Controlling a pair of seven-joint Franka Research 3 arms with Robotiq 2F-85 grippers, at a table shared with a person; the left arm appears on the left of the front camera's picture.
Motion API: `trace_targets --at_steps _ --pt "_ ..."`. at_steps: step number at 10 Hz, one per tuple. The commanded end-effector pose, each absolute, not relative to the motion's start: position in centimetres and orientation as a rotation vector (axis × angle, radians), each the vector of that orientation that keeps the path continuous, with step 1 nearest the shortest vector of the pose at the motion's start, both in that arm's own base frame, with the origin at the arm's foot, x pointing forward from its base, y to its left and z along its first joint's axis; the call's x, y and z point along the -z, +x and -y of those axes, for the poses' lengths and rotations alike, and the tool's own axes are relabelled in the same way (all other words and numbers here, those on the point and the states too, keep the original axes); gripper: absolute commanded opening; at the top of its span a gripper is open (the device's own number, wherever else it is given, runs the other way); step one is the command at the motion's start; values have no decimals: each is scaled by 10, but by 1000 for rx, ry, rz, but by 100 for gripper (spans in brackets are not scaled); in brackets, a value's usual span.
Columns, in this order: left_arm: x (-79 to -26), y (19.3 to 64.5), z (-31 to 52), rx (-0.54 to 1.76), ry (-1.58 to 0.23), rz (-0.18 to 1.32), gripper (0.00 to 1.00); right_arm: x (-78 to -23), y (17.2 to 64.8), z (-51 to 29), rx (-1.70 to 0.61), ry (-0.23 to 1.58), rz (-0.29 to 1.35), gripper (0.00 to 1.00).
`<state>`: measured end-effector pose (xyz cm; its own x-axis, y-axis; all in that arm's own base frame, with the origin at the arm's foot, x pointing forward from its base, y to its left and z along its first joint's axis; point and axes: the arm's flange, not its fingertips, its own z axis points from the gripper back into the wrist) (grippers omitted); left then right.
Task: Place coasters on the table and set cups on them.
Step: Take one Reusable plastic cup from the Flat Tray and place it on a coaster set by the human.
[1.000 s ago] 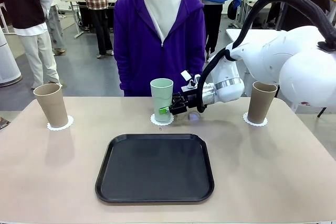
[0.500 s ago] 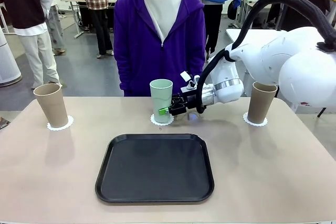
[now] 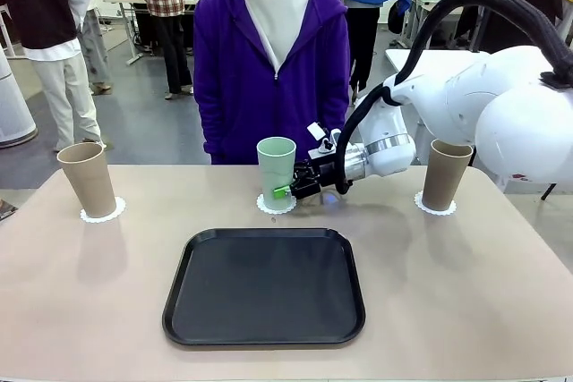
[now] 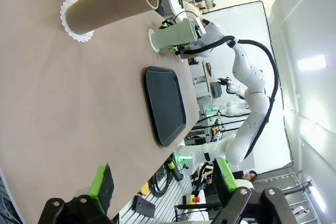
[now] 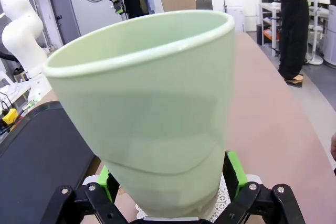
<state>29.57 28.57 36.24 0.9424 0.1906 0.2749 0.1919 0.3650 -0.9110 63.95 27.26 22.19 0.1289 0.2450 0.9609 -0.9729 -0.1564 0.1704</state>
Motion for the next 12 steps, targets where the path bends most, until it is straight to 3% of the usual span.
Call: trace_targets --at_steps 1,12 --pt "-363 294 -287 -2 -1204 373 100 -227 645 -275 -1349 1186 785 100" --pt "-363 294 -287 -2 -1204 373 100 -251 653 -251 -1385 1018 751 100"
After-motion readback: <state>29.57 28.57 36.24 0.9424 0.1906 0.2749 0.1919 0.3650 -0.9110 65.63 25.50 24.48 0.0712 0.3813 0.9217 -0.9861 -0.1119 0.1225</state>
